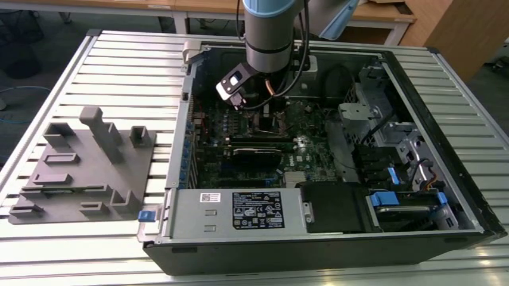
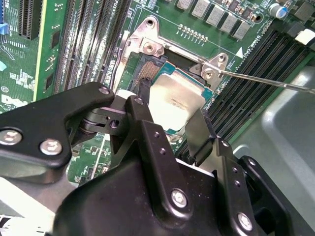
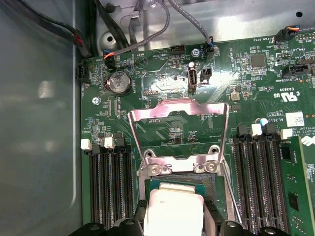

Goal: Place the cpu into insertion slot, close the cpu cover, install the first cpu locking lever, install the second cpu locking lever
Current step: 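Place the cpu into insertion slot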

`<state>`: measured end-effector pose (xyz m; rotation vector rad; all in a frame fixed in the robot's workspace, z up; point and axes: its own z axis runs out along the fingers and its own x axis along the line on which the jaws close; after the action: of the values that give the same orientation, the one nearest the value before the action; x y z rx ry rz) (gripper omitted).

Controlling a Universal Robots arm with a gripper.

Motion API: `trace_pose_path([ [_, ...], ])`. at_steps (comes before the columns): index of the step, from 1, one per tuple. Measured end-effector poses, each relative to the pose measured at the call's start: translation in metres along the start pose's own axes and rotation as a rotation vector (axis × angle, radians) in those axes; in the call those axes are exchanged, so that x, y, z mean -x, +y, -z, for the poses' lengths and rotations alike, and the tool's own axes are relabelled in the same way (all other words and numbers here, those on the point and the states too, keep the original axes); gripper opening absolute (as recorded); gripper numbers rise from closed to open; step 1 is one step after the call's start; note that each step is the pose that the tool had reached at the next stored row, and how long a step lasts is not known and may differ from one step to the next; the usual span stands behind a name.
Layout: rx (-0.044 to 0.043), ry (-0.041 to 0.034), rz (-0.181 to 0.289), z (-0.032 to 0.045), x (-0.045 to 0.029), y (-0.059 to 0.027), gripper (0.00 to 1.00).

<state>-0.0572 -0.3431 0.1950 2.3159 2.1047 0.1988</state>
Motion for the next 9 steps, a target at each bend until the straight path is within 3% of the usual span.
trace_pose_path([
  [9, 0.0000, -0.0001, 0.000, 0.0050, -0.0004, 0.0004, 0.53],
])
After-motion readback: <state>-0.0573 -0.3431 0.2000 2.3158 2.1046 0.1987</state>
